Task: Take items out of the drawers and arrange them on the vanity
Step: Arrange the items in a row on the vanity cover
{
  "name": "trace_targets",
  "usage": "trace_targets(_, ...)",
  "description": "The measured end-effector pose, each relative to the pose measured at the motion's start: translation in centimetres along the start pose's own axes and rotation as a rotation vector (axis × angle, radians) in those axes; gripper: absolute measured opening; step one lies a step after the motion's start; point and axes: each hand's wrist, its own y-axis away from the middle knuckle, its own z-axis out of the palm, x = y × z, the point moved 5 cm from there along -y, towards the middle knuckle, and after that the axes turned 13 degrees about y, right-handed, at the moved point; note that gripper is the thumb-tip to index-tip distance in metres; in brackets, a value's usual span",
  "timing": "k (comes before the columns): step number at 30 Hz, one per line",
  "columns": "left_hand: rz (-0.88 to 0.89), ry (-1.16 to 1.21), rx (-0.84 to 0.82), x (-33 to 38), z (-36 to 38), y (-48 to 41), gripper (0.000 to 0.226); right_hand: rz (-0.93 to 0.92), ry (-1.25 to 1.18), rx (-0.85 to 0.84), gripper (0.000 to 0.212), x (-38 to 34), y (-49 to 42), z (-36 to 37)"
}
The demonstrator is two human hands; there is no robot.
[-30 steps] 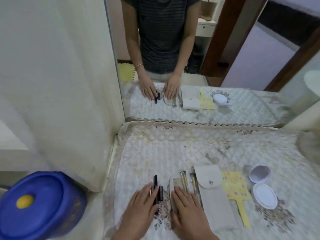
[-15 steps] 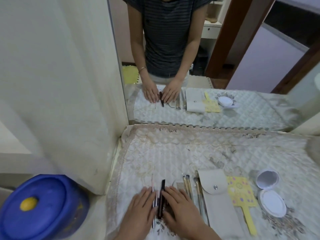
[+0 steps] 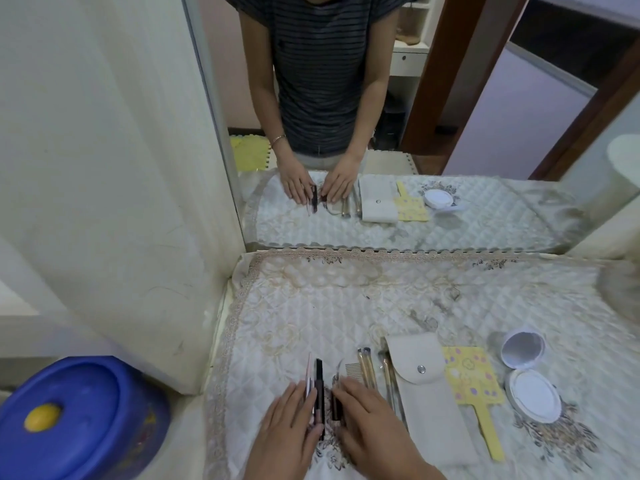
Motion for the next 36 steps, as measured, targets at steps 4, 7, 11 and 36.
trace_targets(4,0.002,0.015,-0.065,0.2,0.8,-0.5,0.054,0.127,0.009,-0.021,0.047,0.8,1.1,0.2)
trace_targets(7,0.014,0.049,-0.092,1.2,0.9,-0.7,0.056,0.130,0.049,-0.030,0.050,1.0,1.7,1.1)
trace_targets(11,0.021,0.101,0.013,1.9,0.6,-0.8,0.057,0.167,0.056,0.065,0.049,1.4,1.4,0.6)
trace_targets(36,0.085,0.053,0.240,4.0,3.4,0.9,0.059,0.124,0.243,0.236,0.042,1.3,2.9,1.7)
